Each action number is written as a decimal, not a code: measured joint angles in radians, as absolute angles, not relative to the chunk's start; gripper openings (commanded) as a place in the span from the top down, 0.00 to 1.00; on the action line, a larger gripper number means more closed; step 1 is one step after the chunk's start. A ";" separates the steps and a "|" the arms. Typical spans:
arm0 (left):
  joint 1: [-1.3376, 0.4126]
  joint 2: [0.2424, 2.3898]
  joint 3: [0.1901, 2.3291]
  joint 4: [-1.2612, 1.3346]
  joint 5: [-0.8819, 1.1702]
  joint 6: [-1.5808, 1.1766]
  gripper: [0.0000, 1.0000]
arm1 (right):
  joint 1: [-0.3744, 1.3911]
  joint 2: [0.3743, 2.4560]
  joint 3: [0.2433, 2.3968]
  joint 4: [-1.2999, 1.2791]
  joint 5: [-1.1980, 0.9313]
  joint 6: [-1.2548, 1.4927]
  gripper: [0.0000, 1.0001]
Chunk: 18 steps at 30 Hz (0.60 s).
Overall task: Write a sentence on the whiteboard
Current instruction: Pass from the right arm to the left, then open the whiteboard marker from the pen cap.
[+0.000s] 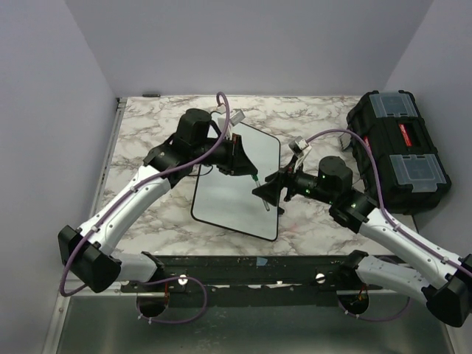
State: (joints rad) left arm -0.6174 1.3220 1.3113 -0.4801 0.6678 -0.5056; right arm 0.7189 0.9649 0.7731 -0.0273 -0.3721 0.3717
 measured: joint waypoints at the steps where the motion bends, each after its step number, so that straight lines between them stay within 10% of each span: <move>1: -0.617 1.315 1.312 -0.480 0.666 -0.507 1.00 | 0.719 0.961 0.763 -0.004 -0.362 0.393 0.19; 12: -0.562 1.190 1.328 -0.299 0.633 -0.698 1.00 | 0.719 0.789 0.557 0.411 -0.329 0.688 0.11; 18: -0.547 1.127 1.251 -0.112 0.593 -0.866 1.00 | 0.719 0.791 0.544 0.672 -0.348 0.808 0.23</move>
